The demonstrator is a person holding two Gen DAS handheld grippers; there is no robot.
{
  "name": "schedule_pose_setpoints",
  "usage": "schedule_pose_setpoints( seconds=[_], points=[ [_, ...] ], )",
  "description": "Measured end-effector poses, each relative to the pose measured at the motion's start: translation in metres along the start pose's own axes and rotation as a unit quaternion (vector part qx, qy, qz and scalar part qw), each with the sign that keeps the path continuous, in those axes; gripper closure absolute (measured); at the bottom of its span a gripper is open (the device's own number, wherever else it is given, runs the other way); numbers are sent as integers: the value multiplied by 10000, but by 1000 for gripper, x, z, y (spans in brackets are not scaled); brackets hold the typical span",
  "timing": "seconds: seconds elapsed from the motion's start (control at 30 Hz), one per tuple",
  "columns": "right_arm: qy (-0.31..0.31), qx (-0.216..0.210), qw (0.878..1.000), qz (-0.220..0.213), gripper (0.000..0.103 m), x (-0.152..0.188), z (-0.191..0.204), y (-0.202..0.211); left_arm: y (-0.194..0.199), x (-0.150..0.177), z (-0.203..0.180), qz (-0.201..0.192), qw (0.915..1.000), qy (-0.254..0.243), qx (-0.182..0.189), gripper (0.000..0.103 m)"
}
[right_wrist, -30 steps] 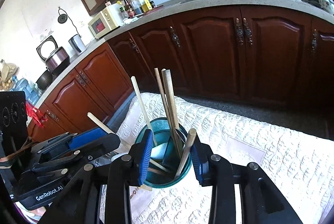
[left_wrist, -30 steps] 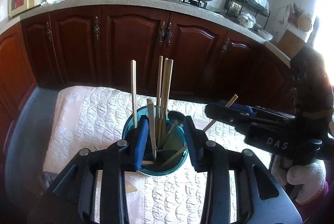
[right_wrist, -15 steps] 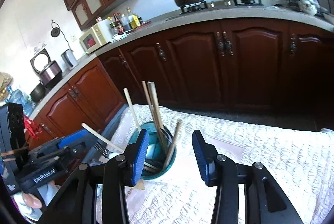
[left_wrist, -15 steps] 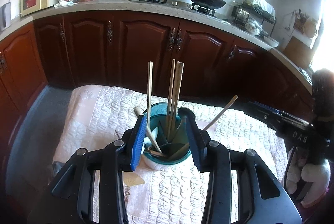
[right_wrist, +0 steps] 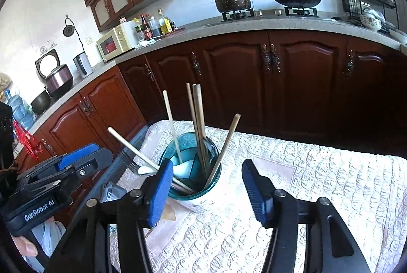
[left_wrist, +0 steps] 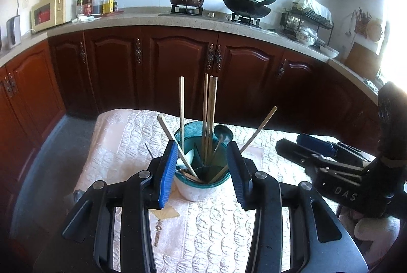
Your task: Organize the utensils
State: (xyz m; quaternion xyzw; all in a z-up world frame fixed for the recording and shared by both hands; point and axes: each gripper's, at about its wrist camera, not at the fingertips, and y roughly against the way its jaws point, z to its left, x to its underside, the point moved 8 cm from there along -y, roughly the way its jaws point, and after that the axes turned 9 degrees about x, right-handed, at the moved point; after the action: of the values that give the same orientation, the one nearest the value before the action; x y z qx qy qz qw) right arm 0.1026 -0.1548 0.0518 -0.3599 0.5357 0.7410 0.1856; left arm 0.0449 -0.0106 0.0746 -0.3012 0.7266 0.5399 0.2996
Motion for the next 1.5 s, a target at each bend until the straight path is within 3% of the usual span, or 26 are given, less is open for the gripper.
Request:
schedule_pose_setpoints(
  seconds=[0.37, 0.6, 1.5],
  points=[
    [174, 342, 9993, 0, 47, 17, 16, -1, 7, 16, 8, -27, 9997, 19, -238, 64],
    [223, 494, 9985, -60, 40, 17, 19, 2, 8, 18, 11, -51, 9995, -11, -311, 64],
    [247, 631, 9976, 107, 38, 27, 17, -4, 2, 30, 22, 49, 9977, -36, -677, 64]
  ],
)
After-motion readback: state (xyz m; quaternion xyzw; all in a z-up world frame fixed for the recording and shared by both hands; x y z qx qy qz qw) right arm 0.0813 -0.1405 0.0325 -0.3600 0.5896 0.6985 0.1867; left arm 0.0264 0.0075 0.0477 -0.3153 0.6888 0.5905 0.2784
